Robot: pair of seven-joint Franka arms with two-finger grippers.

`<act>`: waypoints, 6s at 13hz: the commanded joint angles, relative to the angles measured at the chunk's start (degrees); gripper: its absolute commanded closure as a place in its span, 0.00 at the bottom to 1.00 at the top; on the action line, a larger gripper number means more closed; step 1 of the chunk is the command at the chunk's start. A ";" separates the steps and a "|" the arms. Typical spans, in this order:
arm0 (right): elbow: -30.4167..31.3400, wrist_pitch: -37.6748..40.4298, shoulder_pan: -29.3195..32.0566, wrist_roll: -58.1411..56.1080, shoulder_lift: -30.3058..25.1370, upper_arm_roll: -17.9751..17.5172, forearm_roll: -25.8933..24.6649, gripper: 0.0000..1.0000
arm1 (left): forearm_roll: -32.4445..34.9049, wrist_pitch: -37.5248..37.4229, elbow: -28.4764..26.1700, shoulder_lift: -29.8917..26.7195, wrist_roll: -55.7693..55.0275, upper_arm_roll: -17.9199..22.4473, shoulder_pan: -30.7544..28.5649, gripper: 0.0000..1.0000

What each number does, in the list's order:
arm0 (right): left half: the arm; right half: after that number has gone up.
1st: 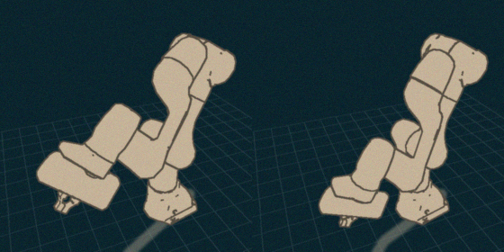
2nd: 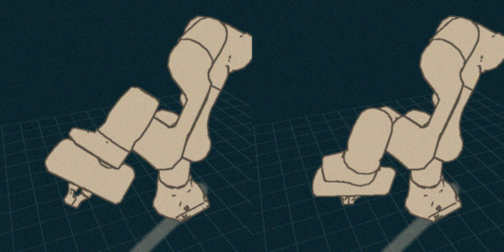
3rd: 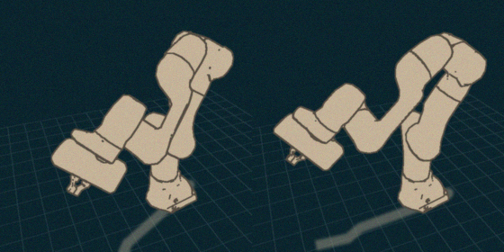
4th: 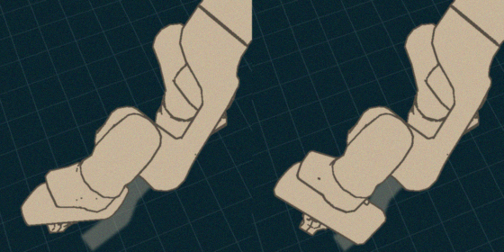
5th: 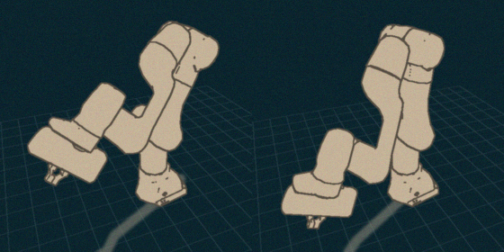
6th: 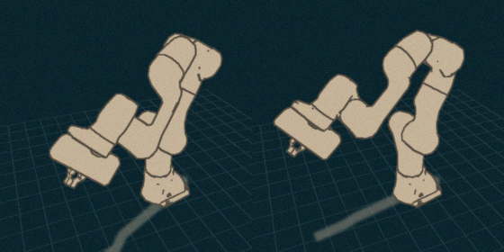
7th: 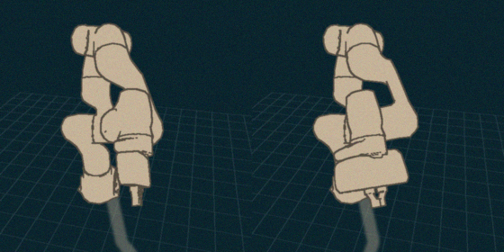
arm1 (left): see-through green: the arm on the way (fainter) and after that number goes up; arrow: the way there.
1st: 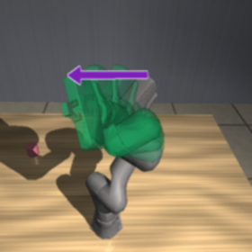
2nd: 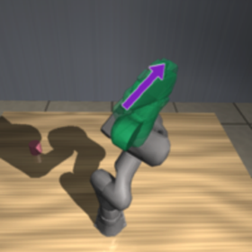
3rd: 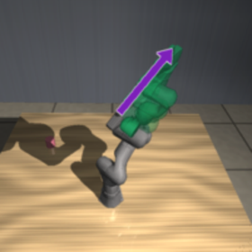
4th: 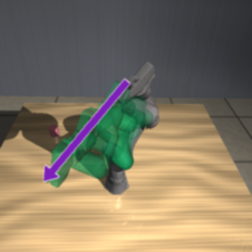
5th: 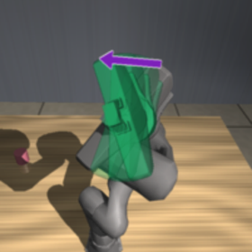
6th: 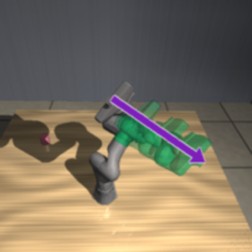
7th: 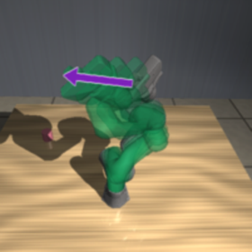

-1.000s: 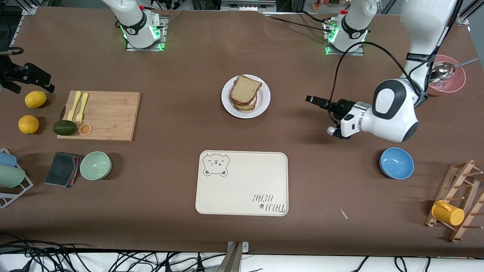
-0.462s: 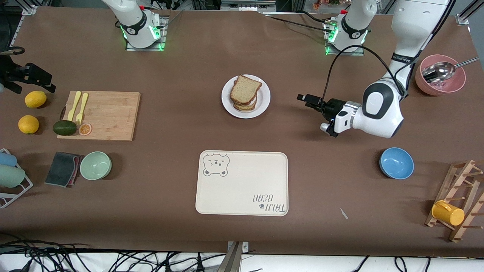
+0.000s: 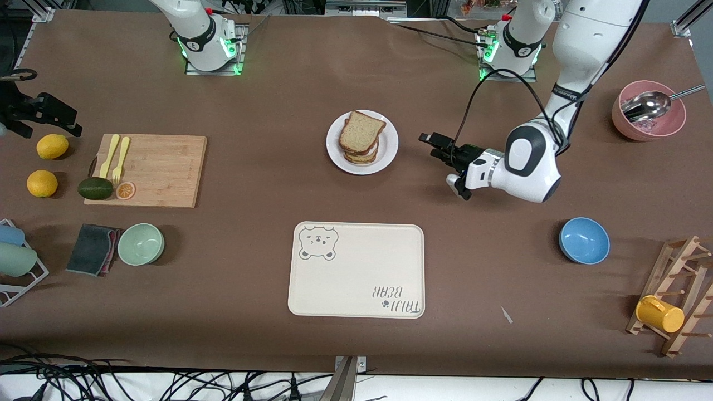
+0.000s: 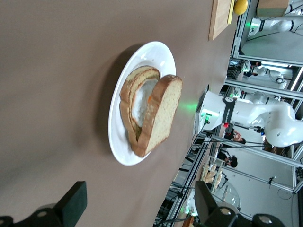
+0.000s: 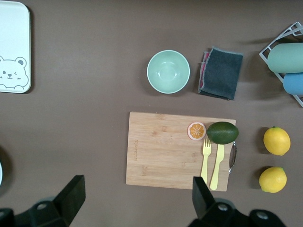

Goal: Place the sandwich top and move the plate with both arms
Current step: 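Close the left gripper on the white plate rim, then slide the plate with the left gripper onto the cream tray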

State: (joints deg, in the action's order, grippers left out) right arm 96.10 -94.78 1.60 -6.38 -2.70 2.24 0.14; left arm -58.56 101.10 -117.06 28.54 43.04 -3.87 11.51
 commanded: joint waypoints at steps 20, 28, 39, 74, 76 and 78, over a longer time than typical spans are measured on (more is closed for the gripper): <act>0.58 -0.41 0.33 0.50 -0.81 -0.39 0.82 0.00 | -9.90 3.66 7.55 12.07 8.91 0.27 6.24 0.31; 0.58 -0.41 0.33 0.50 -0.72 -0.39 0.91 0.00 | -9.81 5.33 7.55 12.77 9.26 0.36 8.26 0.34; 0.58 -0.50 0.33 0.50 -0.72 -0.39 0.82 0.00 | -9.73 8.85 7.28 13.21 9.35 0.36 10.29 0.46; 0.58 -0.41 0.33 0.50 -0.72 -0.39 0.91 0.00 | -12.97 -0.12 13.68 8.90 8.91 0.36 1.59 1.00; 0.58 -0.41 0.33 0.50 -0.72 -0.39 0.91 0.00 | -13.59 2.42 16.50 10.30 8.73 0.36 1.67 1.00; 0.58 -0.41 0.33 0.50 -0.72 -0.39 0.91 0.00 | -14.73 4.71 20.45 12.67 6.90 0.36 2.28 1.00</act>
State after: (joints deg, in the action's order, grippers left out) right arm 96.10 -94.87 1.58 -6.38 -2.71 2.22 0.18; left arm -70.40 105.02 -101.23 38.42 51.74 -3.63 12.96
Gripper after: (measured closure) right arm 0.000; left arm 0.956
